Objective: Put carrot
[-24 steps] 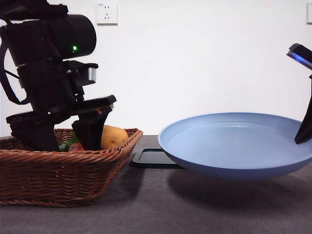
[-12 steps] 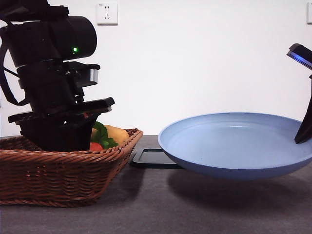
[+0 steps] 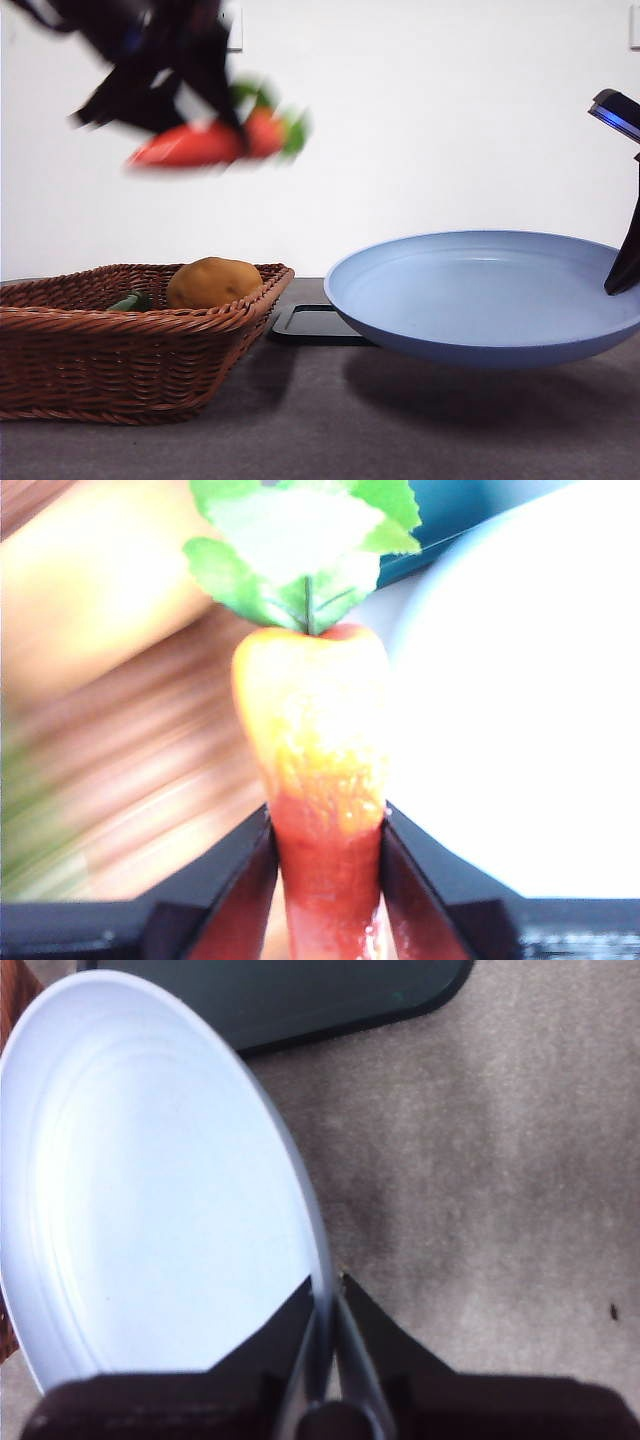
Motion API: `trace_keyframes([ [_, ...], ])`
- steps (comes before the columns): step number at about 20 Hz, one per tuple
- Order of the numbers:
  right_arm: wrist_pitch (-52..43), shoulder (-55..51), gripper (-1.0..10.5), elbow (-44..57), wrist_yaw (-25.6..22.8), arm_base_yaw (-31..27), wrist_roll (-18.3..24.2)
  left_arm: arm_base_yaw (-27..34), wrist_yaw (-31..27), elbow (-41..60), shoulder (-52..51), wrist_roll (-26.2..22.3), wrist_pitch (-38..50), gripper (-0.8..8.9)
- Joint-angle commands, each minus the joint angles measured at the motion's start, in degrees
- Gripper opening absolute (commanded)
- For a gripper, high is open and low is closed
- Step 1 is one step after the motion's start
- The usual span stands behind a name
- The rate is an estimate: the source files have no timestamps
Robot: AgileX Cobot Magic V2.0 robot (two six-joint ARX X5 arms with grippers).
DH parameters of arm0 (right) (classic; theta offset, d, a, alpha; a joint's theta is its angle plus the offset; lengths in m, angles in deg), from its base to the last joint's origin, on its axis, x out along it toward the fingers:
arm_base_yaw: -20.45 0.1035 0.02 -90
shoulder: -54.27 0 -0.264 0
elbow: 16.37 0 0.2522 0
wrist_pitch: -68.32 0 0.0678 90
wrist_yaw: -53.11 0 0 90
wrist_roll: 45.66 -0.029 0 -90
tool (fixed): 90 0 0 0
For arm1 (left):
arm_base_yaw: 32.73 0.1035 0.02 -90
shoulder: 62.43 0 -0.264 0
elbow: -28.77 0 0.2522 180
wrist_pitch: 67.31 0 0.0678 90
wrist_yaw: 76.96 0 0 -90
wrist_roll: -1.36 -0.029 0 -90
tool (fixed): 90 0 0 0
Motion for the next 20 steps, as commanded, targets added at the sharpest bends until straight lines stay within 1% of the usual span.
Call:
trace_keyframes([
  [1, -0.8, 0.2, 0.0, -0.7, 0.7, 0.4, -0.2, -2.9, 13.5, -1.5, 0.8, -0.8, 8.6, 1.24],
  [2, -0.7, 0.2, 0.0, -0.7, 0.7, 0.7, -0.2, -4.7, 13.8, -1.5, 0.9, -0.9, 12.4, 1.24],
  [3, -0.7, 0.2, 0.0, -0.7, 0.7, 1.2, -0.2, -6.5, 12.2, -1.5, 0.9, -1.1, 15.1, 1.24],
  [4, -0.7, 0.2, 0.0, -0.7, 0.6, 1.6, -0.1, -9.0, 8.5, -1.5, 1.1, -2.0, 17.0, 1.24],
  [6, -0.7, 0.2, 0.0, -0.7, 0.7, 2.0, -0.1, -13.9, 0.1, -1.5, 2.3, -5.3, 18.7, 1.24],
  [7, -0.7, 0.2, 0.0, -0.7, 0.7, 2.2, -0.2, -15.6, -3.2, -1.5, 3.5, -6.5, 18.8, 1.24],
  [8, -0.7, 0.2, 0.0, -0.7, 0.7, 2.7, -0.2, -17.0, -5.0, -1.5, 4.8, -6.9, 18.7, 1.24],
  [9, -0.7, 0.2, 0.0, -0.7, 0.7, 3.0, -0.2, -18.2, -5.7, -1.5, 6.4, -6.8, 18.5, 1.24],
  [12, -0.6, 0.2, 0.0, -0.7, 0.7, 3.4, -0.1, -20.5, -5.7, -1.5, 12.1, -6.7, 18.4, 1.24],
  [17, 0.6, 0.2, 0.0, -0.7, 0.7, 3.4, -0.1, -21.3, -5.8, -1.5, 19.5, -6.8, 18.6, 1.25],
  [20, 1.9, 0.2, 0.0, -0.7, 0.7, 3.4, -0.1, -21.3, -5.8, -1.5, 20.8, -6.8, 18.5, 1.3],
])
